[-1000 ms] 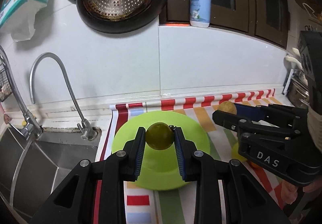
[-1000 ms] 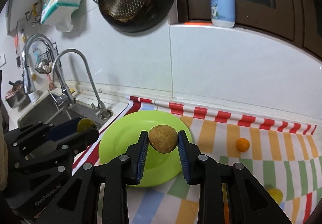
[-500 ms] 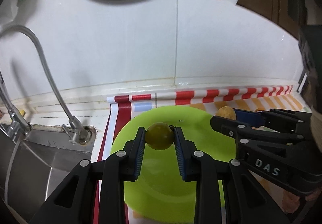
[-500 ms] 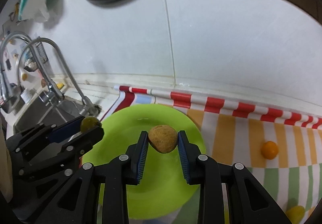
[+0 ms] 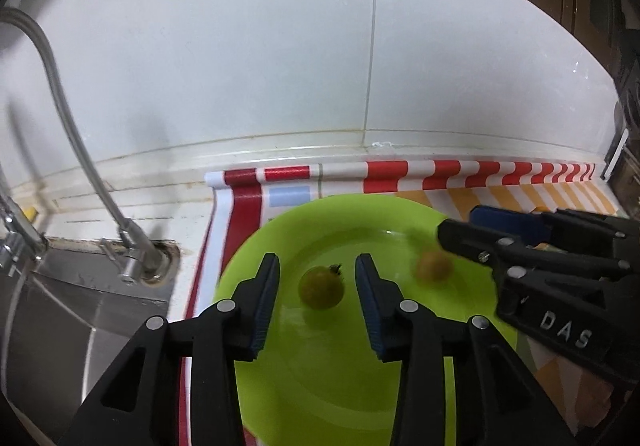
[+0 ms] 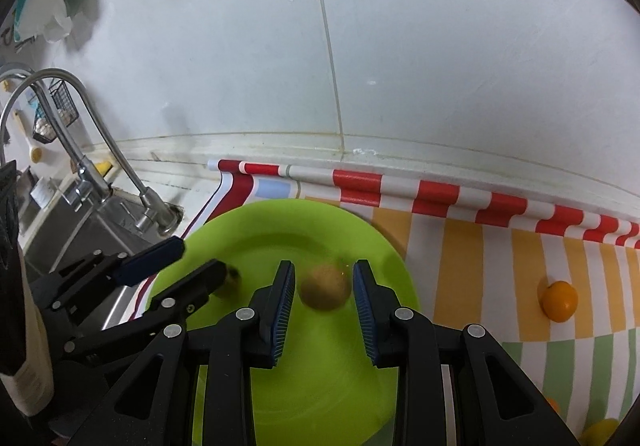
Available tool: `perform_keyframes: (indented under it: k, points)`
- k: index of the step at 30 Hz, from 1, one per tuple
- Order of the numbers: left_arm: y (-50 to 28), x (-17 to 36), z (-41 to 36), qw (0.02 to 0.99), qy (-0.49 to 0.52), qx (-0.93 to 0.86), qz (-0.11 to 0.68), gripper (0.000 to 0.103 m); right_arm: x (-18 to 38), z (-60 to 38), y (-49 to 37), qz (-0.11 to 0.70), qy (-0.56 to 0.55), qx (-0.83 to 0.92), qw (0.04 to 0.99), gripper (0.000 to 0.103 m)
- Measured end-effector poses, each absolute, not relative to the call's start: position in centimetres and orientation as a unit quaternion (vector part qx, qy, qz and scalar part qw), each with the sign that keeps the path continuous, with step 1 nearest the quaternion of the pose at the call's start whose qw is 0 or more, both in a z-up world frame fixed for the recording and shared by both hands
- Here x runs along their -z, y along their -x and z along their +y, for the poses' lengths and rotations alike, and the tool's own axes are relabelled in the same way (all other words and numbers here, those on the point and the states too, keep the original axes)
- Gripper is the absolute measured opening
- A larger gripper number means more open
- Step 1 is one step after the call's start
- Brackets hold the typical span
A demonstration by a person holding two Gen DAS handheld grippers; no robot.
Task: Organize fruits
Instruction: 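Open both tools to drop the lime and brown fruit onto the plate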
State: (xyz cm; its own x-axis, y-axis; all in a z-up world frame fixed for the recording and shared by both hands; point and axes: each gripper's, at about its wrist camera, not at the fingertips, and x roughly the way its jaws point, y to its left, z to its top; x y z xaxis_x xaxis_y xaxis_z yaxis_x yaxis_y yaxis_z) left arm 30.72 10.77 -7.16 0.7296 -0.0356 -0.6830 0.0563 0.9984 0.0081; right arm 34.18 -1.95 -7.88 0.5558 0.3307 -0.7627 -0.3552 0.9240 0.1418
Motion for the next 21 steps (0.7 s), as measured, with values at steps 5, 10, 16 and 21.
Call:
perform_keyframes:
  k: [5, 10, 16, 21]
  points:
    - [-28.9, 5.3, 10.8, 0.937, -0.019, 0.019, 0.348, 0.039, 6.9, -2.6, -33.0, 0.416, 0.025, -0.191, 0.889, 0.031]
    - [-27.1, 3.3, 10.5, 0.942, -0.022, 0.01, 0.334, 0.039, 5.5, -3.0, -31.0, 0.4, 0.036, -0.196, 0.895, 0.031]
    - [-24.2, 1.3, 9.9, 0.949, -0.019, 0.017, 0.315, 0.043, 3.5, -4.0, -28.1, 0.38, 0.035, -0.2, 0.902, 0.032]
    - [-21.8, -0.2, 8.9, 0.954, -0.019, 0.025, 0.297, 0.047, 2.1, -4.9, -25.7, 0.368, 0.035, -0.198, 0.908, 0.031]
